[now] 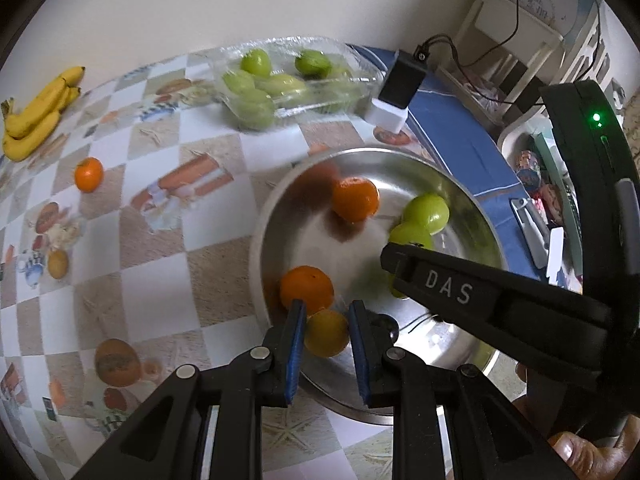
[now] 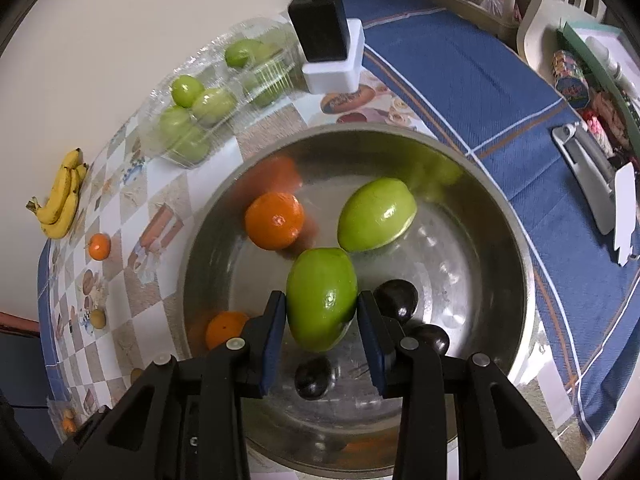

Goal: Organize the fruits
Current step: 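Carry the green mango and the yellow fruit over the steel bowl with both tools, then open the left tool dropping the yellow fruit while the right tool releases the mango into the bowl, then move both open tools back from the bowl toward the fruit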

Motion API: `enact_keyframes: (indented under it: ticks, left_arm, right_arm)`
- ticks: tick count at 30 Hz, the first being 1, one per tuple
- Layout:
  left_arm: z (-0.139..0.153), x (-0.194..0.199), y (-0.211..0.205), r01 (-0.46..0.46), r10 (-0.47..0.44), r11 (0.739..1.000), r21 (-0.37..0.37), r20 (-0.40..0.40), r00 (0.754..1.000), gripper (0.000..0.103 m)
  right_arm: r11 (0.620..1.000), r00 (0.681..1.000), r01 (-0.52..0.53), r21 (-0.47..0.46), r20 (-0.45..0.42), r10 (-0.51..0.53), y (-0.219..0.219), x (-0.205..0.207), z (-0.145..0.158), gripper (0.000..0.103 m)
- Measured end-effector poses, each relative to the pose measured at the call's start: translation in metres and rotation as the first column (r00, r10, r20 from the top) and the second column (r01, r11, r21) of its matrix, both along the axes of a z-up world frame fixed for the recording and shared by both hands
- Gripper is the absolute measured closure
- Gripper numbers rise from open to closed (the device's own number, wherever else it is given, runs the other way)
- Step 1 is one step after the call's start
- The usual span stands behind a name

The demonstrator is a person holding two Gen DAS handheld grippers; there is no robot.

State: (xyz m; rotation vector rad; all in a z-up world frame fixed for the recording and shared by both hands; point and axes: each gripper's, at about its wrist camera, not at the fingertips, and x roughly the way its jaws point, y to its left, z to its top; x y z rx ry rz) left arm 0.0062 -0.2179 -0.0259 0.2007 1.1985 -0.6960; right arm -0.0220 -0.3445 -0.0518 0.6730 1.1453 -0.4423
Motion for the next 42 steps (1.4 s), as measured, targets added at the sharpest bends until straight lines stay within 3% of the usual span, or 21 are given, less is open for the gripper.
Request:
enact_keyframes:
  ticks: [10, 19, 25, 29, 30, 32, 33, 34, 37, 40, 42]
  left_arm:
    - [-0.017, 0.006, 0.002, -0.023, 0.023, 1.000, 0.005, -0.063, 0.998, 0.079]
    - [-0.011, 0.012, 0.011, -0.053, 0.052, 0.998, -0.019, -0.075, 0.996, 0.078]
    - [-0.008, 0.031, 0.037, -0.185, 0.186, 0.982, 0.019, -0.067, 0.980, 0.078]
    - [-0.010, 0.047, 0.065, -0.313, 0.315, 0.945, 0.098, -0.006, 0.949, 0.078]
    - [-0.011, 0.052, 0.072, -0.345, 0.346, 0.931, 0.117, 0.007, 0.938, 0.076]
    - [-0.012, 0.059, 0.087, -0.400, 0.402, 0.906, 0.140, 0.022, 0.916, 0.061]
    - [-0.012, 0.062, 0.094, -0.426, 0.427, 0.893, 0.149, 0.027, 0.904, 0.041]
    - [-0.013, 0.064, 0.098, -0.445, 0.446, 0.882, 0.156, 0.034, 0.895, 0.032]
    - [-0.014, 0.068, 0.113, -0.490, 0.489, 0.857, 0.163, 0.048, 0.871, 0.030]
    - [-0.016, 0.070, 0.122, -0.520, 0.518, 0.838, 0.166, 0.058, 0.853, 0.020]
    - [-0.016, 0.070, 0.124, -0.530, 0.528, 0.831, 0.168, 0.062, 0.847, 0.019]
  right_arm:
    - [1.000, 1.000, 0.002, 0.023, -0.019, -0.002, 0.000, 0.001, -0.011, 0.064]
    - [1.000, 0.999, 0.001, -0.023, 0.039, 0.000, 0.002, 0.001, 0.011, 0.064]
    - [0.999, 0.999, -0.028, -0.038, 0.044, 0.029, 0.008, 0.006, 0.015, 0.064]
    - [0.998, 0.998, -0.045, -0.048, 0.035, 0.047, 0.013, 0.010, 0.013, 0.060]
    - [0.997, 0.998, -0.052, -0.053, 0.033, 0.054, 0.014, 0.011, 0.013, 0.051]
    - [0.996, 0.997, -0.064, -0.066, 0.030, 0.066, 0.017, 0.013, 0.012, 0.037]
    - [0.995, 0.997, -0.070, -0.072, 0.027, 0.072, 0.018, 0.014, 0.012, 0.035]
    - [0.994, 0.997, -0.076, -0.079, 0.024, 0.078, 0.019, 0.015, 0.012, 0.034]
    - [0.992, 0.996, -0.090, -0.092, 0.017, 0.092, 0.023, 0.016, 0.011, 0.024]
    - [0.991, 0.995, -0.100, -0.093, 0.018, 0.102, 0.024, 0.018, 0.010, 0.018]
    - [0.990, 0.994, -0.103, -0.097, 0.022, 0.106, 0.025, 0.018, 0.010, 0.016]
